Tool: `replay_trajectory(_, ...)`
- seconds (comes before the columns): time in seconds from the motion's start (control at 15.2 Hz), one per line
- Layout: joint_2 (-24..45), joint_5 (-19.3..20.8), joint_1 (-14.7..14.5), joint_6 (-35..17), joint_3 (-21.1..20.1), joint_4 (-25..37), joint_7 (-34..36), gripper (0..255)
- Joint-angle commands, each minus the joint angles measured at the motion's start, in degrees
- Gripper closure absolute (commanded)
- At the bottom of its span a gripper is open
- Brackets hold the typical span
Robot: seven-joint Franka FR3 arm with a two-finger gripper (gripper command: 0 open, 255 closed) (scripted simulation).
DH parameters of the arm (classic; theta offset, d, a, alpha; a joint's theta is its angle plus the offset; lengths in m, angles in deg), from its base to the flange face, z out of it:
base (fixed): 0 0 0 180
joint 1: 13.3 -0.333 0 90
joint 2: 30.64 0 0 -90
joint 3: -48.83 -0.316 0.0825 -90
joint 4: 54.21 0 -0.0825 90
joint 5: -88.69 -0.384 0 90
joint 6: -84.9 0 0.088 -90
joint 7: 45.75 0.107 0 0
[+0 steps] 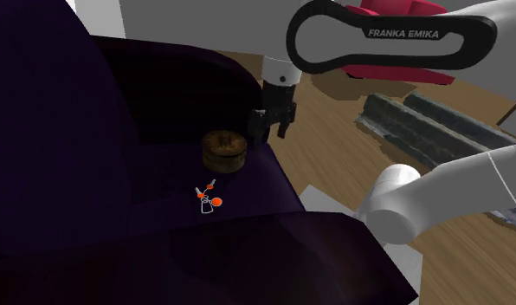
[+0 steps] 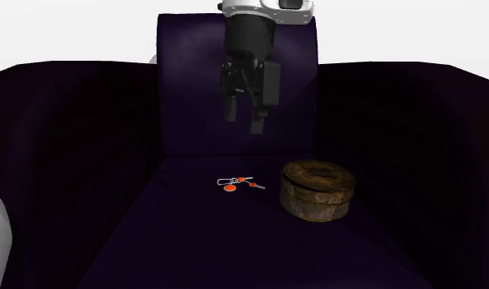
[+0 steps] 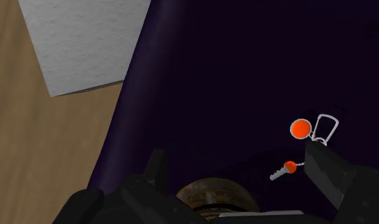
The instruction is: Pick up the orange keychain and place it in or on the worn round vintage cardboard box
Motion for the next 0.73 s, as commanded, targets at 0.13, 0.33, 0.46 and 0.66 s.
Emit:
replay_trajectory(0.13, 5.9, -0.9, -0.5, -6.8, -4.3, -0.2, 4.8, 0)
replay_trajectory(0.33, 11.2, -0.7, -0.7, -11.6, -7.3, 0.6, 8.5, 0)
replay_trajectory(0.46, 15.0, 0.0, -0.7, -14.6, -9.3, 1.5, 11.1, 0)
replay_trajectory(0.66, 21.2, 1.8, -0.7, -18.8, -12.0, 3.5, 15.4, 0)
